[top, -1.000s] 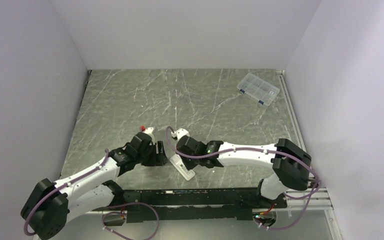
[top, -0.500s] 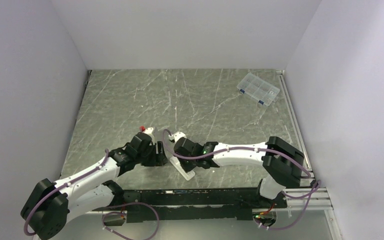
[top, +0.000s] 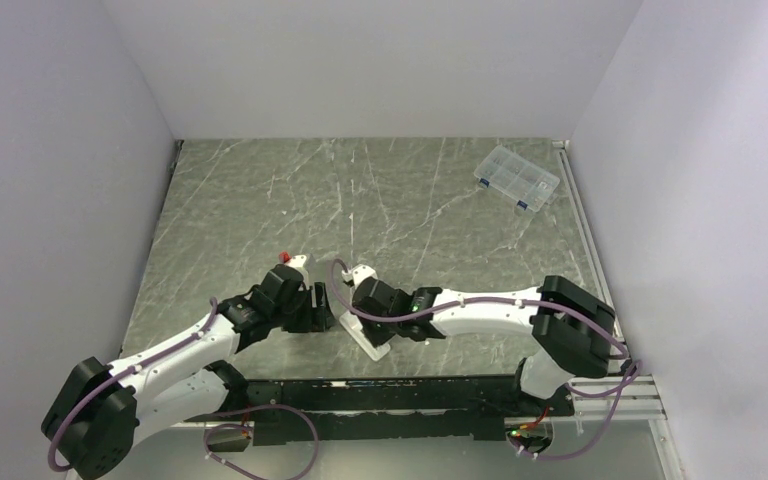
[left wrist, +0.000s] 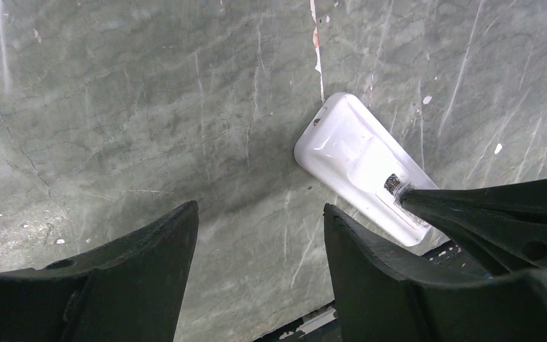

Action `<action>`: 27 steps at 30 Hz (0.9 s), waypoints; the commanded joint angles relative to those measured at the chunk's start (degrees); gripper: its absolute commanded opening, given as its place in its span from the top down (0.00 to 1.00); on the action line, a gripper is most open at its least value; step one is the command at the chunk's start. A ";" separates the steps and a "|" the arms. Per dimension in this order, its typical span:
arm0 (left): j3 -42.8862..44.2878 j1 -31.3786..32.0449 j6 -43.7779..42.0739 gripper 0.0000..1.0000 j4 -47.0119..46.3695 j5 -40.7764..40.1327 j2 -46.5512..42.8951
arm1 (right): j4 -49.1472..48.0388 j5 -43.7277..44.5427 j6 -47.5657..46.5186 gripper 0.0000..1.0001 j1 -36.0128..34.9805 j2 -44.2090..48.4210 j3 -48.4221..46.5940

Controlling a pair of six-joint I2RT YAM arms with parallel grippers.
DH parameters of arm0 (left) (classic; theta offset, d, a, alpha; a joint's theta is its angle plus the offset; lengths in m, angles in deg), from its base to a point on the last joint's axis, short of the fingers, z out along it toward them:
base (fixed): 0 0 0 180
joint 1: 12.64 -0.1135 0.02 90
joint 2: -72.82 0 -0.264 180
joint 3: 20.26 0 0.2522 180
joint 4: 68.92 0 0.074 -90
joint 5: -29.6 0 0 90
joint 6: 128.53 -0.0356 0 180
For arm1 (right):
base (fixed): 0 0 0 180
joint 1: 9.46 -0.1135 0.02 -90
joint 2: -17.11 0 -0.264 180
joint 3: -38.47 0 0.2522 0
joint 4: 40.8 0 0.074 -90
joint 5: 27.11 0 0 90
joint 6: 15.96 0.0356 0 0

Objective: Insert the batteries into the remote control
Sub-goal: Load the battery cover into the remote control, then reset both arms

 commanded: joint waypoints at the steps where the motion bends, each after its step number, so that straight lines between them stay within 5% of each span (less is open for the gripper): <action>1: 1.30 -0.32 -0.48 0.30 -0.42 0.82 -0.63 | 2.83 1.56 0.49 0.99 -0.11 3.10 1.05; 10: 4.25 -0.36 -0.51 0.23 3.79 -0.03 -3.13 | 3.05 4.89 -0.56 0.91 0.07 9.14 1.17; 21: 11.83 -0.37 -0.50 0.02 11.46 -3.08 -3.95 | 1.07 7.71 -3.64 0.63 3.12 18.70 4.54; 27: 18.52 -0.38 -1.47 0.01 17.58 -6.13 -4.31 | -0.81 4.81 -5.55 0.47 7.56 27.18 8.41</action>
